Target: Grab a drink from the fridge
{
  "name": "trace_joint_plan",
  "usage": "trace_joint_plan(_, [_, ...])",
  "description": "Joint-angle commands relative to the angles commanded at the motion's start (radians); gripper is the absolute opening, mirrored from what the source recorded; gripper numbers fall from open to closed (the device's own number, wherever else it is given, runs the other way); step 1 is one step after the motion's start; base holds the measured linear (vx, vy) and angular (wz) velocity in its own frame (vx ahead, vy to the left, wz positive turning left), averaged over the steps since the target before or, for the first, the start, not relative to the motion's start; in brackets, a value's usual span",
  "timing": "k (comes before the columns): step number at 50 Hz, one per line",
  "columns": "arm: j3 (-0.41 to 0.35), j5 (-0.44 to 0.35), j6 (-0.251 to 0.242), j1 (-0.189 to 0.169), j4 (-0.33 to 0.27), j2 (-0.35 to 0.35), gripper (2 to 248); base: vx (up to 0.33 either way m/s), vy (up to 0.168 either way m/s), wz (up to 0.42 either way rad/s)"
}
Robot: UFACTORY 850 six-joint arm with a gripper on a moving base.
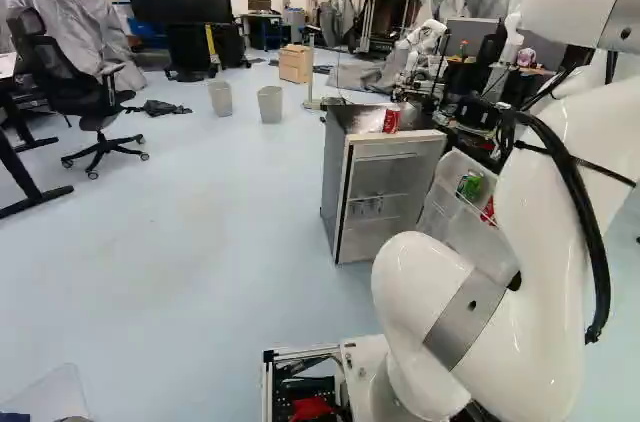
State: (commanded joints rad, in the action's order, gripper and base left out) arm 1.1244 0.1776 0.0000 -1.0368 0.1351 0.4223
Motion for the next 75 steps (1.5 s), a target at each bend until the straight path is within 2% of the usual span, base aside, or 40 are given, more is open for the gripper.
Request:
trace_joint_plan(36, [-0.141,0.0,0.0,0.01,0.0,-0.11,247,0.0,0.0,0.0])
trace_joint_plan(75, [-0.282,0.0,0.0,0.066,0.0,-0.226,247,0.0,0.0,0.0])
